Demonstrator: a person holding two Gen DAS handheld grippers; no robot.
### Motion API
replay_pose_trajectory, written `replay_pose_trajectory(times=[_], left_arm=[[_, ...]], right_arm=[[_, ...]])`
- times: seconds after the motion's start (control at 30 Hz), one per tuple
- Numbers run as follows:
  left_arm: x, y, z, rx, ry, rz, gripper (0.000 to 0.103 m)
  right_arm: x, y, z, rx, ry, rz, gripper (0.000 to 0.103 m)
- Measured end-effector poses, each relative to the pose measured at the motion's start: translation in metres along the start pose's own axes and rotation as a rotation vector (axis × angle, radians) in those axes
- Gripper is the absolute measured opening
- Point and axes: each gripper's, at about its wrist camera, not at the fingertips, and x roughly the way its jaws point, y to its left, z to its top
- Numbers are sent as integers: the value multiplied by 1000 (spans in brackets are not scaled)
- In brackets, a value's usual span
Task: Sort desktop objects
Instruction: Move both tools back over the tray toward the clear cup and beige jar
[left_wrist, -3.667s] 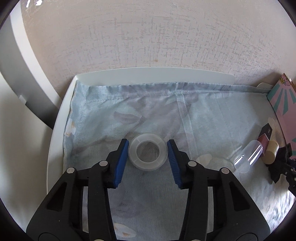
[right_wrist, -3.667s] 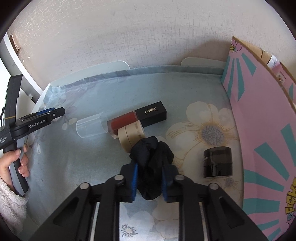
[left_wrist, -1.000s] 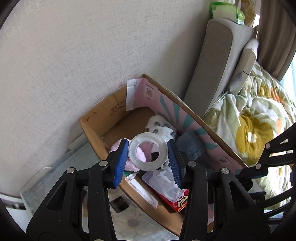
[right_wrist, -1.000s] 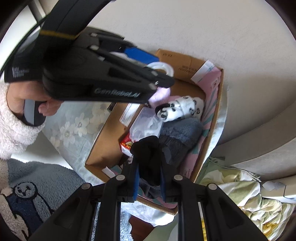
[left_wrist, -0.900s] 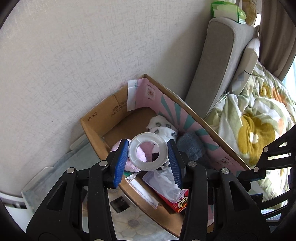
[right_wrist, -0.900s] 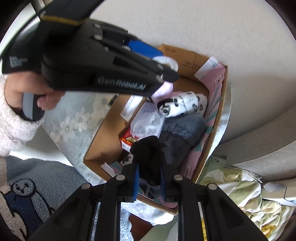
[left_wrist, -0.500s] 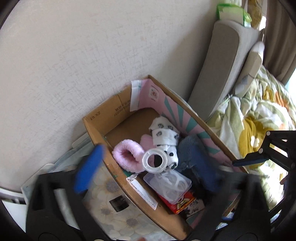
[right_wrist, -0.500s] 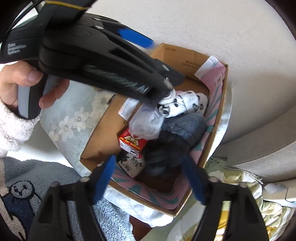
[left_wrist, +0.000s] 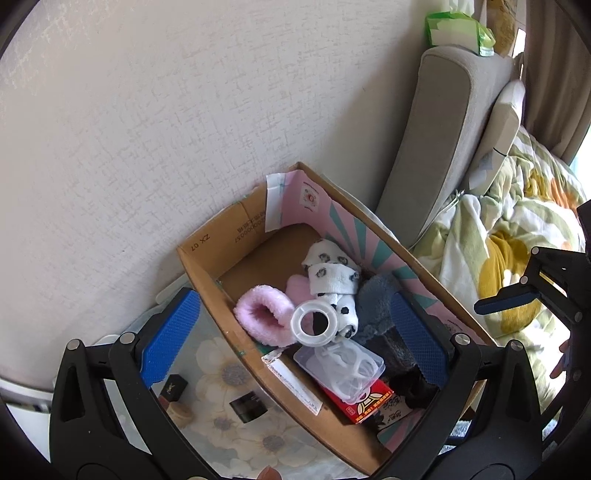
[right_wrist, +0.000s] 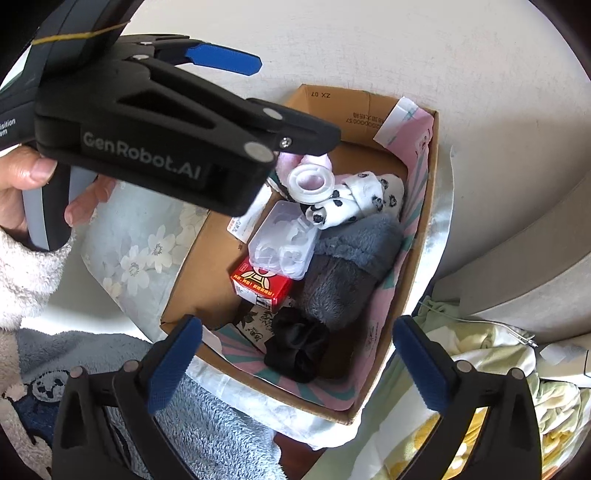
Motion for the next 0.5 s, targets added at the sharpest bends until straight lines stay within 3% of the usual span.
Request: replay_pose_trajectory(times=[0.5], left_arm=[[-35,40,-16,-61,-54,29,103]], right_arm=[[-4,13,4,5,-47,-46,103]])
